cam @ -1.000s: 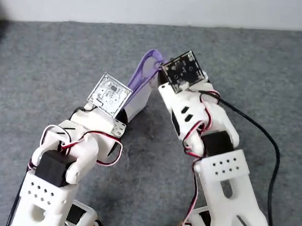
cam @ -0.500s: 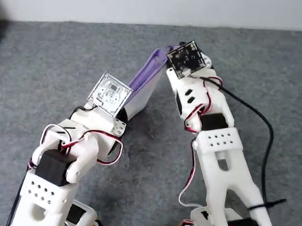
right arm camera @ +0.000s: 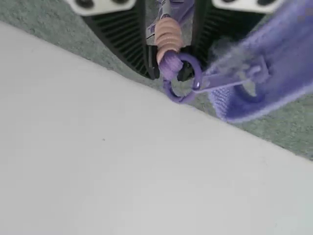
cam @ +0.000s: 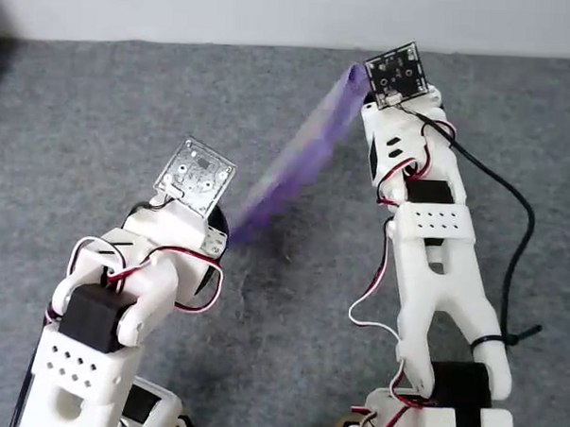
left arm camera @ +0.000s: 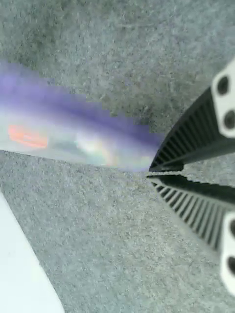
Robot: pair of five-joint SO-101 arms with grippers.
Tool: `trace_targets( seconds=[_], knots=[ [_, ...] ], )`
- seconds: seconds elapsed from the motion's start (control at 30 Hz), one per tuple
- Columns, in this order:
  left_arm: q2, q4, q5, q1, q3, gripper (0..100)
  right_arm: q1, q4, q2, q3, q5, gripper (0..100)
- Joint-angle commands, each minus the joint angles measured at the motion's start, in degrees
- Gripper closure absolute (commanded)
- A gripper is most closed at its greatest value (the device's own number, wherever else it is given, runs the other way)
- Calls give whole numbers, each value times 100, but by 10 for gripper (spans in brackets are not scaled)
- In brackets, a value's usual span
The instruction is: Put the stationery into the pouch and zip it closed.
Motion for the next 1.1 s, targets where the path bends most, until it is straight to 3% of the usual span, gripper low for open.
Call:
trace_targets(
  seconds=[0.0, 0.2, 0.4, 0.5, 0.63, 0.83, 1.07],
  knots=[
    [-97, 0, -9, -53, -233, 989, -48, -40, -180, -316, 70, 991],
    [-105, 18, -9, -62, -505, 972, -31, 831, -611, -325, 79, 990],
    [-105, 70, 536, -79, -620, 822, -4, 2519, -1244, -325, 70, 989],
    [-105, 290, 607, -97, -620, 809, 13, 3178, -1552, -325, 62, 989],
    [-105, 536, 624, -782, -778, 806, 224, 3943, -1956, -325, 53, 950],
    [-105, 738, 598, -1785, -1218, 804, 532, 4980, -2308, -325, -457, 725],
    [-105, 1116, 624, -2013, -1279, 808, 549, 5771, -2659, -325, -958, 788]
  ],
)
